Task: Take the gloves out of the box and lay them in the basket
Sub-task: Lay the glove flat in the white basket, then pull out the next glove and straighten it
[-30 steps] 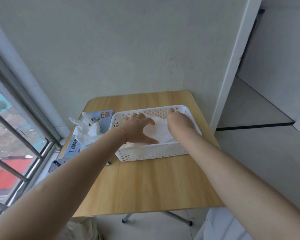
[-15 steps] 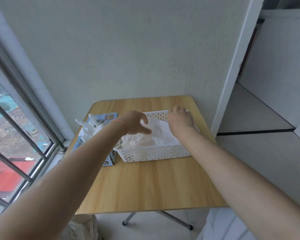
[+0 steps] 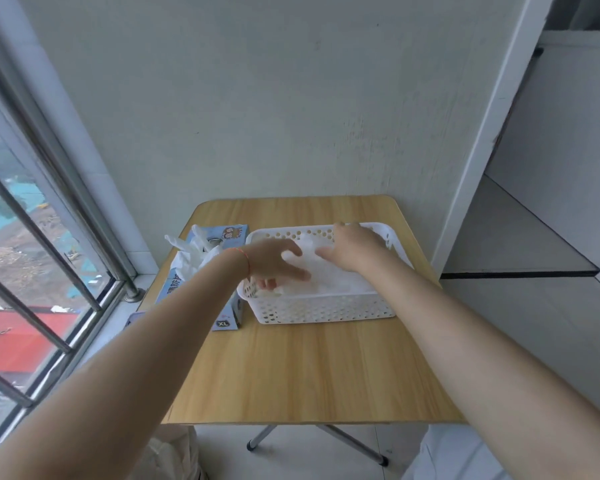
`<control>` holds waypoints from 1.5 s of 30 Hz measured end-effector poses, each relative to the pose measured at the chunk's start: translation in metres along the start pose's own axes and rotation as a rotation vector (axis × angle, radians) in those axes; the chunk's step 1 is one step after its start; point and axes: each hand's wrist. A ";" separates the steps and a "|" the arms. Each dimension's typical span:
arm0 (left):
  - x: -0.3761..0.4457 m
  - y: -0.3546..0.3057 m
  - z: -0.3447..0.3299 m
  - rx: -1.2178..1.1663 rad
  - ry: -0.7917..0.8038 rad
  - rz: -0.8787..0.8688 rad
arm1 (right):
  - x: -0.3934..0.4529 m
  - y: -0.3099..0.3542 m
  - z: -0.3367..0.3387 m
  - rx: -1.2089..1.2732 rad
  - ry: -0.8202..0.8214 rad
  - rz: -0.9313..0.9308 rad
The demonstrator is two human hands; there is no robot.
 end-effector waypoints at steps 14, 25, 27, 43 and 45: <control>-0.075 0.121 0.029 -0.213 -0.502 0.088 | 0.012 0.160 -0.009 0.175 0.160 0.350; -0.071 0.144 0.021 -0.228 -0.645 -0.023 | 0.021 0.169 0.000 0.459 0.026 0.388; -0.070 0.146 0.023 -0.232 -0.685 0.002 | 0.022 0.168 -0.001 0.505 0.036 0.379; -0.072 0.150 0.018 -0.562 -0.690 0.096 | 0.004 0.159 -0.009 0.544 0.207 0.404; -0.072 0.149 0.016 -0.640 -0.697 0.075 | 0.010 0.162 -0.015 0.473 0.185 0.420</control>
Point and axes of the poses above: each hand's wrist, its own x-axis towards the middle knuckle, its own z-axis out of the back of the hand, y = z × x, and after that the axes turned 10 degrees about y, right-handed
